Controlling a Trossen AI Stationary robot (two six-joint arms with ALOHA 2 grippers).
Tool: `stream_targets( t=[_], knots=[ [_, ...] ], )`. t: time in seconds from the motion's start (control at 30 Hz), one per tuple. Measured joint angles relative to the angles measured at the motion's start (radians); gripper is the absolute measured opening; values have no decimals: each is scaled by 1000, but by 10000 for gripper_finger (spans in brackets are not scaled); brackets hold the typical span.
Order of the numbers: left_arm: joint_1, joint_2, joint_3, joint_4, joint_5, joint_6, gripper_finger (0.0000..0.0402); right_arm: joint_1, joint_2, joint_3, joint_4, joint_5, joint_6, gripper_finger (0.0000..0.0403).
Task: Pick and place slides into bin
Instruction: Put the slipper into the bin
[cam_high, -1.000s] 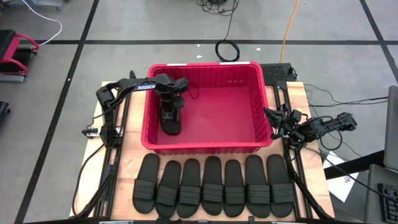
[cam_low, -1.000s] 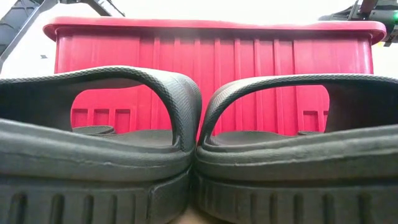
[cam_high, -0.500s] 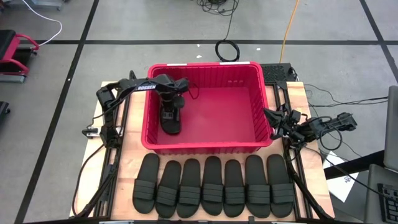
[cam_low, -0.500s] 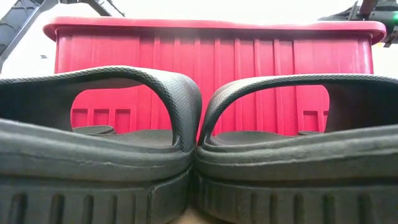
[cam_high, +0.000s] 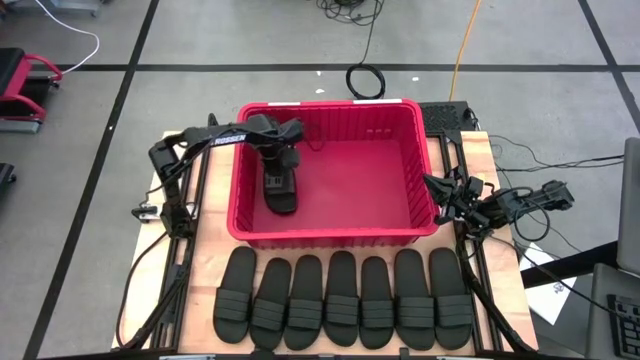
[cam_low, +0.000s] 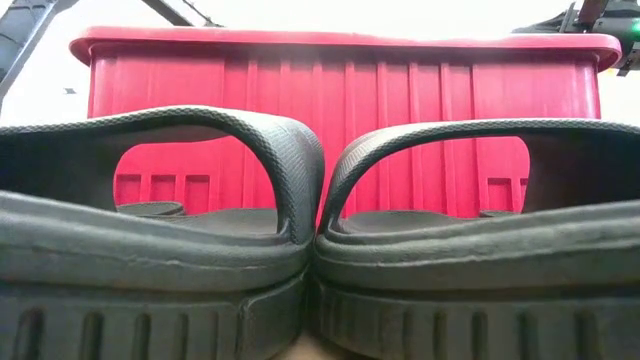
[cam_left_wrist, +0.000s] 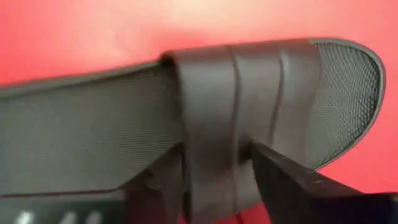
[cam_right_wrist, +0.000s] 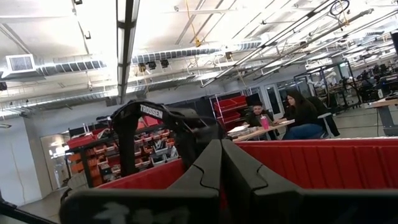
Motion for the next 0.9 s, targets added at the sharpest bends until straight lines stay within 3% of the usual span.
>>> stream_targets(
  t=[0.2, 0.43, 0.7, 0.8, 0.9],
  knots=[
    [-9, -45, 34, -60, 1, 12, 254, 0, 0, 0, 1, 0, 0, 0],
    [-33, -54, 34, -170, 8, -35, 259, 0, 0, 0, 0, 0, 0, 0],
    [-154, -90, 96, -18, 53, -36, 193, 0, 0, 0, 0, 0, 0, 0],
    [-191, -72, 124, 74, 54, -51, 141, 0, 0, 0, 3, 0, 0, 0],
    [-212, -32, 124, 132, 76, -53, 64, 0, 0, 0, 7, 0, 0, 0]
  ],
)
